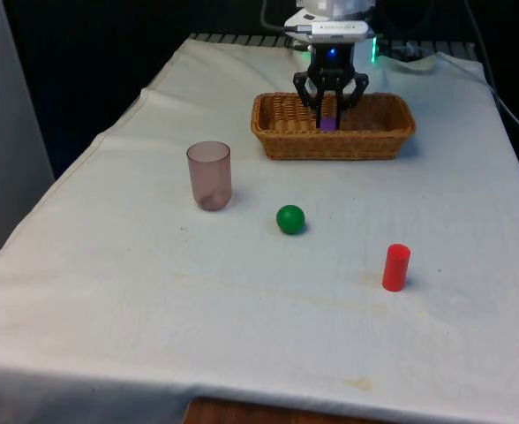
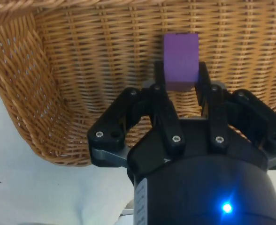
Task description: Pick up the triangular block and place it into the basket.
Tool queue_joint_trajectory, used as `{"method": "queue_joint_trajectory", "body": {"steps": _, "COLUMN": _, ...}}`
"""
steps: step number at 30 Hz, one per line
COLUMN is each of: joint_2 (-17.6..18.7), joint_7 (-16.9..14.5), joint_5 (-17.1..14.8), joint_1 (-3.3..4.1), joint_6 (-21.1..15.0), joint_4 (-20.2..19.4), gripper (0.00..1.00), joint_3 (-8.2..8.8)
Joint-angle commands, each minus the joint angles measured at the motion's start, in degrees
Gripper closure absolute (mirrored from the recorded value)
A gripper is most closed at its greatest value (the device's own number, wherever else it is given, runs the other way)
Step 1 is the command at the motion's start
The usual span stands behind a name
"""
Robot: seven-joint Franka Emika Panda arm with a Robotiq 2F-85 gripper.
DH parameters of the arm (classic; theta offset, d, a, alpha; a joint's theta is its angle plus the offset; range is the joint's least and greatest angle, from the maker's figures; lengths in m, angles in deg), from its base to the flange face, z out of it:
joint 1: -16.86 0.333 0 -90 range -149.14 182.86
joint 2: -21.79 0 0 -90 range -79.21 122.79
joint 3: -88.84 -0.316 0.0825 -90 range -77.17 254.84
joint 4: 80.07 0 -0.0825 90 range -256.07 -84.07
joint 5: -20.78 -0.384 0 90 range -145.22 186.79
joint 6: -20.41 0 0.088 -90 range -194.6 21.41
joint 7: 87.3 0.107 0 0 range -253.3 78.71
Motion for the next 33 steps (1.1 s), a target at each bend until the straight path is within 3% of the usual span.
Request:
{"method": "queue_joint_trajectory", "body": {"steps": 1, "joint_2": -0.23, "joint_7": -0.34, "joint_5": -0.52, "joint_1": 0.06, "joint_6": -0.11, "joint_4": -0.23, "gripper": 0.67, "joint_3": -0.11}}
{"method": "queue_joint_trajectory", "body": {"steps": 13, "joint_2": -0.06, "joint_7": -0.29, "joint_5": -0.46, "joint_1": 0.06, "joint_6": -0.06, "joint_4": -0.11, "gripper": 0.67, "joint_3": -0.11}}
{"method": "queue_joint_trajectory", "body": {"steps": 17, "joint_2": -0.11, "joint_7": -0.29, "joint_5": -0.52, "joint_1": 0.06, "joint_6": -0.06, "joint_4": -0.11, "gripper": 0.60, "joint_3": -0.11}}
{"method": "queue_joint_trajectory", "body": {"steps": 19, "joint_2": -0.17, "joint_7": -0.29, "joint_5": -0.52, "joint_1": 0.06, "joint_6": 0.00, "joint_4": -0.11, "gripper": 0.51, "joint_3": -0.11}}
{"method": "queue_joint_trajectory", "body": {"steps": 20, "joint_2": -0.17, "joint_7": -0.34, "joint_5": -0.52, "joint_1": 0.06, "joint_6": 0.00, "joint_4": -0.11, "gripper": 0.40, "joint_3": -0.11}}
{"method": "queue_joint_trajectory", "body": {"steps": 27, "joint_2": 0.11, "joint_7": 0.00, "joint_5": 0.00, "joint_1": 0.00, "joint_6": 0.00, "joint_4": 0.06, "gripper": 0.07, "joint_3": 0.00}}
{"method": "queue_joint_trajectory", "body": {"steps": 28, "joint_2": -0.17, "joint_7": -0.34, "joint_5": -0.52, "joint_1": 0.06, "joint_6": 0.00, "joint_4": -0.11, "gripper": 0.07, "joint_3": -0.11}}
{"method": "queue_joint_trajectory", "body": {"steps": 29, "joint_2": -0.23, "joint_7": -0.34, "joint_5": -0.52, "joint_1": 0.06, "joint_6": 0.00, "joint_4": -0.11, "gripper": 0.00, "joint_3": -0.11}}
{"method": "queue_joint_trajectory", "body": {"steps": 33, "joint_2": -0.23, "joint_7": -0.17, "joint_5": -0.29, "joint_1": 0.06, "joint_6": 0.17, "joint_4": 0.00, "gripper": 0.00, "joint_3": -0.11}}
